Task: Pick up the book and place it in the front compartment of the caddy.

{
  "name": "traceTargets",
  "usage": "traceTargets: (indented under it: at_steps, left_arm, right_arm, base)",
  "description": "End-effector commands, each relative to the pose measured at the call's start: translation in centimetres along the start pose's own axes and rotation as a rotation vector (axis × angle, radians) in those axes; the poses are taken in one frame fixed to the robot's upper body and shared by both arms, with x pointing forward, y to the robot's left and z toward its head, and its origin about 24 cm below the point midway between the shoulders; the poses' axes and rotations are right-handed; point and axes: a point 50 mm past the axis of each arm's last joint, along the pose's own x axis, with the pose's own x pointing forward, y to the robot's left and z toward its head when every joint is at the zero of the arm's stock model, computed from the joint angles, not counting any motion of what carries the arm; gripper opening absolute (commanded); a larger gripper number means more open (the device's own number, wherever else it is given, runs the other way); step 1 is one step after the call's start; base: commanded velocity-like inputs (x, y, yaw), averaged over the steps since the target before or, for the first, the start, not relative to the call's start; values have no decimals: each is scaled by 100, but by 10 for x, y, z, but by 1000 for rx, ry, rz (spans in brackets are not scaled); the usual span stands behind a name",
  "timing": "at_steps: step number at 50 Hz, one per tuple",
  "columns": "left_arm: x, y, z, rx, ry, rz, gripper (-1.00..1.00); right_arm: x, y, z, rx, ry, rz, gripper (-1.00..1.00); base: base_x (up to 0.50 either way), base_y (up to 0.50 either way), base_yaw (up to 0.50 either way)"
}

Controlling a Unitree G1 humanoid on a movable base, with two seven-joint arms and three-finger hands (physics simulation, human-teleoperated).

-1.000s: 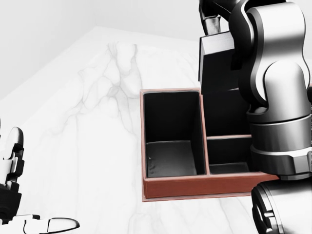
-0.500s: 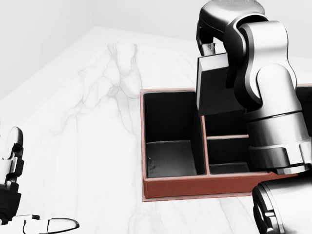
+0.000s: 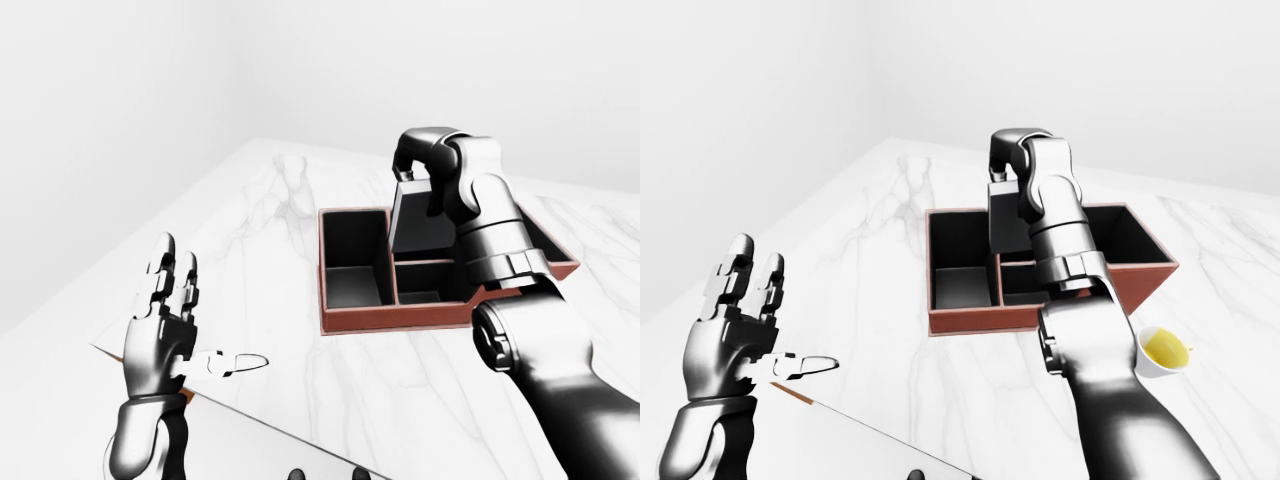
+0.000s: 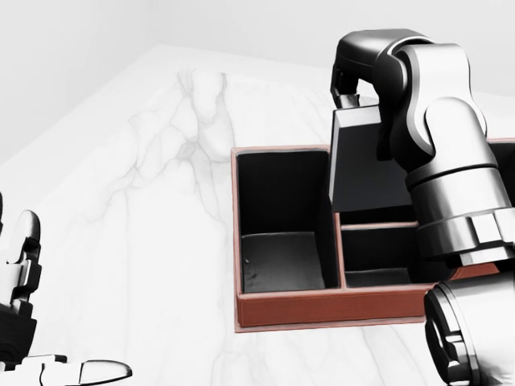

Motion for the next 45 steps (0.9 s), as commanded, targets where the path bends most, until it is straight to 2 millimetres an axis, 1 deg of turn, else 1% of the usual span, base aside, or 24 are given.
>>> traceTargets:
  at_steps: [1,10,12,13,14,21,32,38,45]
  left_arm:
    - [4,0,-9,-11,29,14,100]
    - [4,0,-10,-10,30,14,100]
    - [4,1,-9,-11,29,13,100]
    - [3,0,-9,-9,31,11,100]
    - [3,0,-9,-10,31,11,100]
    - [3,0,-10,-10,34,11,100]
    - [3,0,-9,-10,31,11,100]
    - [3,0,-9,-10,29,11,100]
    - [3,0,-9,-9,28,12,100]
  right_arm:
    - [8,0,-6,30,16,72,-100]
    - [10,0,-4,42,7,49,-100]
    - [10,-1,-6,59,5,30,-100]
    - [13,5,-7,60,15,-24,-100]
    - [13,5,-7,49,19,-32,-100]
    - [13,7,-1,18,11,-55,-100]
    - [11,3,0,25,5,-100,-100]
    - [11,4,1,12,5,-106,-100]
    - [11,0,-5,-12,36,-148,-100]
  base:
    - [0,0,0]
    - [0,0,0]
    - [0,0,0]
    - [0,0,0]
    - [0,0,0]
    - [0,0,0]
    - [0,0,0]
    - [0,0,0]
    - [0,0,0]
